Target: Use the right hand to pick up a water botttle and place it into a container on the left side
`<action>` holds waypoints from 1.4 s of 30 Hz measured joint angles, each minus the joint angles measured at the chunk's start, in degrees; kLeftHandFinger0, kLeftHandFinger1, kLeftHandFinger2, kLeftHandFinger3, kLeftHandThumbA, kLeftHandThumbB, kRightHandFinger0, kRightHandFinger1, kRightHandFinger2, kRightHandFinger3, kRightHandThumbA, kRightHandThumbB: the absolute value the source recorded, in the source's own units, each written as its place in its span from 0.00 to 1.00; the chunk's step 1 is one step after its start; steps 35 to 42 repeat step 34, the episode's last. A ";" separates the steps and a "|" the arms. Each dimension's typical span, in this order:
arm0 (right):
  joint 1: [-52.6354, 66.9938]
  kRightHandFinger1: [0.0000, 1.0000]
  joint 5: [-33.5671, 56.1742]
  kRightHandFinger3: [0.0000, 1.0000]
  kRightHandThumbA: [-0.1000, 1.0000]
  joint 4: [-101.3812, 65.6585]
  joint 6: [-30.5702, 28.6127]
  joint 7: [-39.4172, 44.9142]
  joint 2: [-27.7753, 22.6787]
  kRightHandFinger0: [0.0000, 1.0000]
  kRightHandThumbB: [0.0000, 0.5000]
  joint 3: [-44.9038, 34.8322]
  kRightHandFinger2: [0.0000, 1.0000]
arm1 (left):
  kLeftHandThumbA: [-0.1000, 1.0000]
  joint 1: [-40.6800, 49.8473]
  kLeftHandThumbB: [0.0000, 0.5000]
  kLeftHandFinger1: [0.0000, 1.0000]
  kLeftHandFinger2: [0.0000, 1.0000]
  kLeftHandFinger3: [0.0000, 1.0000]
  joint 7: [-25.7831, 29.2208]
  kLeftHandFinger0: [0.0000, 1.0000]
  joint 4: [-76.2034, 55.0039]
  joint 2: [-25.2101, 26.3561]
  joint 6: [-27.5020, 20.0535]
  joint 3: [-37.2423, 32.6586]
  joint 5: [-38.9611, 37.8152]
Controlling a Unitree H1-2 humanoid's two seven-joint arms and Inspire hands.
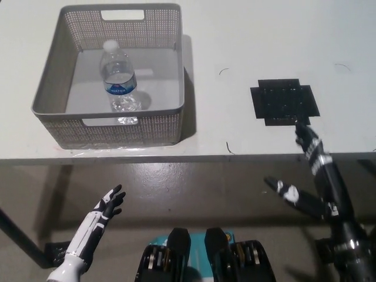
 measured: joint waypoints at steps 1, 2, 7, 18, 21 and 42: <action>0.55 1.00 0.40 1.00 0.97 0.24 -0.22 0.25 0.02 1.00 0.78 0.00 1.00 | 1.00 0.00 0.32 1.00 1.00 1.00 0.00 1.00 -0.01 -0.01 -0.02 0.02 0.00; 1.22 1.00 1.35 1.00 0.99 0.97 -0.60 0.86 0.02 1.00 0.80 0.00 1.00 | 1.00 0.01 0.32 1.00 1.00 1.00 0.00 1.00 -0.01 -0.05 -0.03 0.04 -0.01; 2.96 1.00 3.61 1.00 1.00 4.11 -1.57 2.47 0.09 1.00 0.86 0.01 1.00 | 1.00 0.03 0.27 1.00 1.00 1.00 0.01 1.00 0.00 -0.14 -0.09 0.12 -0.02; 6.23 1.00 6.39 1.00 0.99 6.28 -2.24 4.51 0.26 1.00 0.86 -0.02 1.00 | 1.00 0.97 0.26 1.00 1.00 1.00 0.06 1.00 -0.07 -0.27 -0.50 0.36 -0.02; 6.36 1.00 6.93 1.00 0.98 6.37 -1.67 4.73 0.33 1.00 0.84 -0.08 1.00 | 1.00 1.45 0.26 1.00 1.00 1.00 0.07 1.00 -0.05 -0.42 -0.64 0.35 -0.02; 4.61 1.00 9.00 1.00 0.95 7.90 1.35 5.67 0.33 1.00 0.87 -0.26 1.00 | 1.00 1.43 0.27 1.00 1.00 1.00 0.15 1.00 0.02 -0.61 -0.91 0.57 0.01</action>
